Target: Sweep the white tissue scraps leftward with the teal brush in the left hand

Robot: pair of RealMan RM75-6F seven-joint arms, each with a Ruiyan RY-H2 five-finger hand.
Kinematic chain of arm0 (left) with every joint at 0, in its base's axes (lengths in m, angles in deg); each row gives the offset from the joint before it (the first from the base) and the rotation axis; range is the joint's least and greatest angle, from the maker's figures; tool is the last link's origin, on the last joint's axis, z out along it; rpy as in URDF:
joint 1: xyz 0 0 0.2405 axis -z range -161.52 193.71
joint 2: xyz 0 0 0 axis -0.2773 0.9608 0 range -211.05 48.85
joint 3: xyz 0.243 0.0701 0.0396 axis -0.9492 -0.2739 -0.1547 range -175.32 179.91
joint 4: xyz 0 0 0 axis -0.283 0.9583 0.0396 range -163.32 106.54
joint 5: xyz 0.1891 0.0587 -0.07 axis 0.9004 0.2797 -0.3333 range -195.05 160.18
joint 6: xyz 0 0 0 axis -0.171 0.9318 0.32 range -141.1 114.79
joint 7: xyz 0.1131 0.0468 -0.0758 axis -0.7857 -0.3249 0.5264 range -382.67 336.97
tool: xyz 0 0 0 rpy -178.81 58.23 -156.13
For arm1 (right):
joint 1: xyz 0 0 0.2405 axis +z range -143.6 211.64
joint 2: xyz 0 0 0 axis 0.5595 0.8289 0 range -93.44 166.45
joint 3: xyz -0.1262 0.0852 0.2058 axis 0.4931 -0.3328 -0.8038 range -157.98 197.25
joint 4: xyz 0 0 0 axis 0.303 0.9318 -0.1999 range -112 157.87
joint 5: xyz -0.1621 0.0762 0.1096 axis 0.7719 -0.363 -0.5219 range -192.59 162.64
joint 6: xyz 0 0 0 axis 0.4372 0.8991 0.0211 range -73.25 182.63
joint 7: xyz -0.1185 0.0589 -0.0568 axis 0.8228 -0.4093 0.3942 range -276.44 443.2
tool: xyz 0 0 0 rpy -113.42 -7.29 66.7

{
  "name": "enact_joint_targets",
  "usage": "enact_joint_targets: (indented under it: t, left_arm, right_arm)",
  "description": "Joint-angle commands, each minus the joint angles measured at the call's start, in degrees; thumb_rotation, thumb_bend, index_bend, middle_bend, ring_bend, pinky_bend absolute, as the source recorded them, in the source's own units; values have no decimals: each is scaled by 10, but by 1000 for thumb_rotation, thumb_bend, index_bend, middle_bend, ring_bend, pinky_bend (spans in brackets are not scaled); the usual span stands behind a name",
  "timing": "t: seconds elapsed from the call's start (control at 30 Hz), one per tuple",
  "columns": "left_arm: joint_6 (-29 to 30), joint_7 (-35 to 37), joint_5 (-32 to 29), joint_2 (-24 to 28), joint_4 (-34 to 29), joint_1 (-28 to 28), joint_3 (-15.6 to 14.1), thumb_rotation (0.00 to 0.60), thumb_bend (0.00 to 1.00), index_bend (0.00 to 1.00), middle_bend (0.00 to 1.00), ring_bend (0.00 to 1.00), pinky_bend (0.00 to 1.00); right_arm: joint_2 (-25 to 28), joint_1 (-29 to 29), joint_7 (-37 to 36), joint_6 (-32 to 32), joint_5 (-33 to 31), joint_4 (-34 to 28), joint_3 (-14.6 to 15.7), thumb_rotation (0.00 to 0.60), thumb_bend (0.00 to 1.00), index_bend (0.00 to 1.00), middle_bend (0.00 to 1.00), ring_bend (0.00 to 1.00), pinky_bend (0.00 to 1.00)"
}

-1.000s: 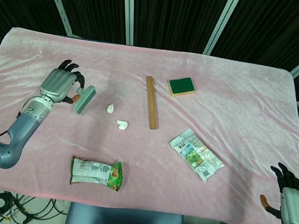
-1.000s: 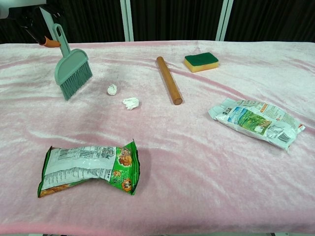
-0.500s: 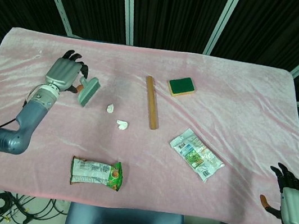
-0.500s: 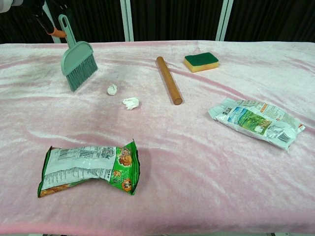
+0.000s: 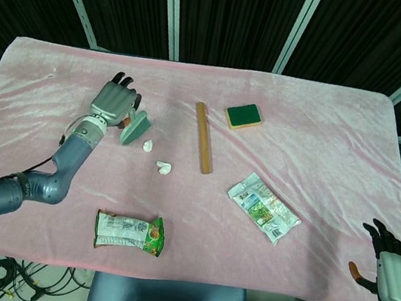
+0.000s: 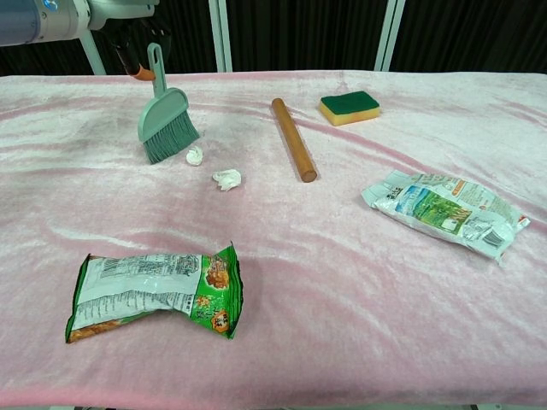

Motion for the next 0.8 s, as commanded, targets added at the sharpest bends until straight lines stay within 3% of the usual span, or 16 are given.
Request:
enact_joint_targets:
  t: [0.03,0.6,0.8]
  left_arm:
    - [-2,-2,-1,-9,4,6,-3,600,534,688,414,83,76]
    - [12,16,25,-37,-36,18,3,600,535,695,415,83,83]
    - [25,27,48,-44,-50,17,4,600,534,698,474,147,168]
  right_arm:
    - [0,0,0,-1,0,0,0,600,214,168,67,143,181]
    - [2,3,1,-8,-1,-3,2,600,215,168,67,144,198]
    - [3,3,0,-9,-2,-4,2,600,214,168,67,143,198]
